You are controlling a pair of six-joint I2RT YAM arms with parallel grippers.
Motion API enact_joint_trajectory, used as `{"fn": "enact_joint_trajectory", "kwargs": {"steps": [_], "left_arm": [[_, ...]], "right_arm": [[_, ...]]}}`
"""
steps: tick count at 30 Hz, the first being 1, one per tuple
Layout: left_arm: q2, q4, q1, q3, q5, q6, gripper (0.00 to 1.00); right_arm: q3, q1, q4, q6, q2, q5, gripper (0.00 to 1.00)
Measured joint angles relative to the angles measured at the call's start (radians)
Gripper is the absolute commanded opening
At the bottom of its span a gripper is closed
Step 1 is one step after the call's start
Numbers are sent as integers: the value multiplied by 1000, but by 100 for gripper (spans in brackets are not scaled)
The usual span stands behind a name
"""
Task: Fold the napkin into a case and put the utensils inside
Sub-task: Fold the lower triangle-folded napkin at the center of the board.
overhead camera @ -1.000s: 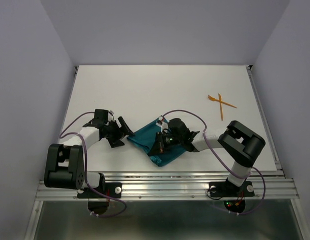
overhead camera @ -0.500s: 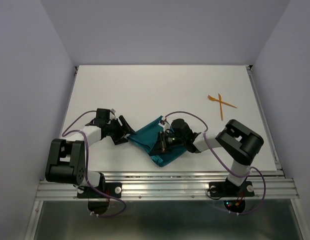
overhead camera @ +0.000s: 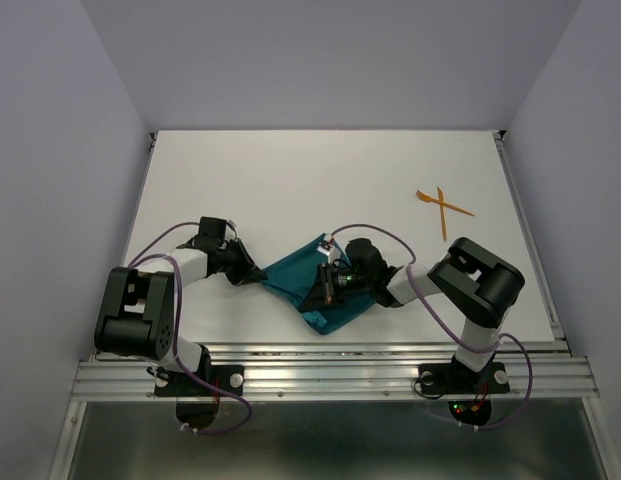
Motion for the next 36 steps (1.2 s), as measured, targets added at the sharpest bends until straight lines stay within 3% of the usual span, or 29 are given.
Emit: {"fn": "enact_joint_trajectory", "kwargs": {"steps": [5, 16, 23, 29, 36], "left_arm": [[-1, -45, -2, 24, -11, -1, 0], [-58, -171, -3, 66, -83, -32, 0], [-58, -193, -3, 66, -104, -49, 0], [-58, -203, -4, 67, -113, -57, 0], [-58, -216, -4, 68, -123, -63, 0]], "right_arm": [[7, -1, -77, -61, -3, 22, 49], [218, 13, -558, -378, -128, 286, 72], [453, 193, -769, -523, -98, 613, 78], [577, 332, -816, -613, 10, 861, 79], [634, 383, -825, -683, 132, 1059, 79]]}}
